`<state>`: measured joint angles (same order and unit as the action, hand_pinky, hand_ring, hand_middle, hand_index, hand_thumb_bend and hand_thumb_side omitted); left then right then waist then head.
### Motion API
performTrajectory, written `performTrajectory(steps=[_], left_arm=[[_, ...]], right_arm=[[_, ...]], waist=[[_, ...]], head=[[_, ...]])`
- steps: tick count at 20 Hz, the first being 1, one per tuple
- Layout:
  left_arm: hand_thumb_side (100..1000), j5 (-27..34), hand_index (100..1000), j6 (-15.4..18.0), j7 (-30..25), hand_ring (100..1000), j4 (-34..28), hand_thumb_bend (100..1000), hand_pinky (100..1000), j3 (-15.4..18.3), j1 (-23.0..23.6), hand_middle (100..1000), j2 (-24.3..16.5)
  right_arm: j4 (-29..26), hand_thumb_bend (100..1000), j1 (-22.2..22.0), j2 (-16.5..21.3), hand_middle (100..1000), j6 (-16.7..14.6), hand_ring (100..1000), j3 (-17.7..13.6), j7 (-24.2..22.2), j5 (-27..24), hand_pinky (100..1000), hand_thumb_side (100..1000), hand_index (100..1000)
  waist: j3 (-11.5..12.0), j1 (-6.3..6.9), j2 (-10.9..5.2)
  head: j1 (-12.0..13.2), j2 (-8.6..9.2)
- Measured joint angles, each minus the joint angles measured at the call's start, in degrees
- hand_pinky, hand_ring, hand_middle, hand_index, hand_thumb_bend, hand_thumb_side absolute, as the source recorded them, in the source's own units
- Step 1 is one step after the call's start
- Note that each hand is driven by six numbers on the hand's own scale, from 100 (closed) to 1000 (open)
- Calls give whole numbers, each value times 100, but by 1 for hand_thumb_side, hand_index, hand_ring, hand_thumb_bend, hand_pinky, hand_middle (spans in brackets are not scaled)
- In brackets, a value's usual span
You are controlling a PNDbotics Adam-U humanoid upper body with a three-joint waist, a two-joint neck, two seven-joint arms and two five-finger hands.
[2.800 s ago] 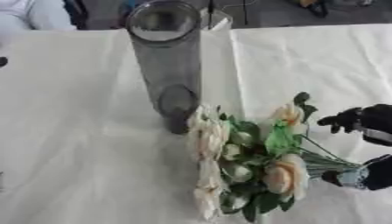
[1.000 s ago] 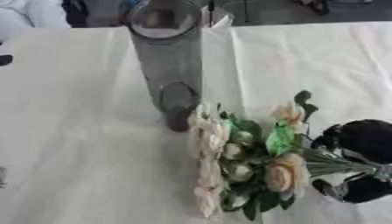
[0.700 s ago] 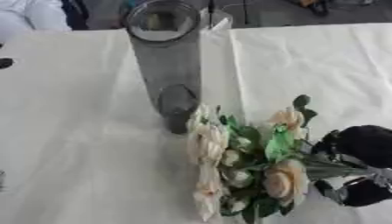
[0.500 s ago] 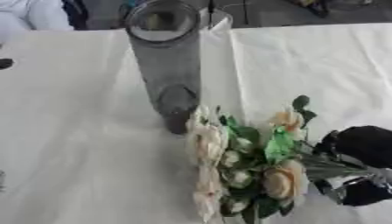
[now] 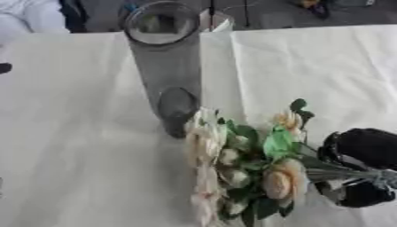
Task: Arrange flowers into the vase.
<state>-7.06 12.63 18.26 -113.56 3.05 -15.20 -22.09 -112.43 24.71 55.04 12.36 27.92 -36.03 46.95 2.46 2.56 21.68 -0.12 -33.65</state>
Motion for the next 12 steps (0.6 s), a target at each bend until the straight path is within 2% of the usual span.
performTrajectory(steps=[2,4,5,6,10,11,12], left_arm=[[1000,0,917,-3,-6,878,0,100,731,-1,0,832,1],[1000,0,915,-6,-14,875,0,100,729,-1,0,829,2],[1000,0,915,-7,-20,875,0,100,729,-1,-1,829,2],[1000,0,912,-6,-27,867,0,100,727,-1,-1,823,2],[1000,0,906,-10,-65,862,0,100,724,-7,-2,818,3],[1000,0,906,-15,-73,862,0,100,724,-11,-3,818,3],[1000,0,903,-19,-81,860,0,100,723,-16,-3,816,3]], right_arm=[[63,100,4,-42,406,-1,407,0,15,-64,398,494,545],[132,100,4,-79,326,4,323,0,101,-192,374,462,445],[165,100,4,-96,326,6,323,0,165,-286,374,462,445],[201,100,4,-107,274,5,271,0,235,-382,341,427,376],[392,100,5,-145,213,-96,203,-28,587,-915,227,381,339],[463,100,6,-158,213,-134,203,-42,690,-1064,227,381,339],[531,100,7,-175,188,-175,178,-53,787,-1192,169,366,306]], waist=[[3,0,4],[6,12,6],[10,16,7],[13,16,8],[33,16,12],[39,16,13],[40,16,14]], head=[[-2,1],[-2,1],[-2,2],[-3,3],[-3,41],[-3,43],[-3,43]])
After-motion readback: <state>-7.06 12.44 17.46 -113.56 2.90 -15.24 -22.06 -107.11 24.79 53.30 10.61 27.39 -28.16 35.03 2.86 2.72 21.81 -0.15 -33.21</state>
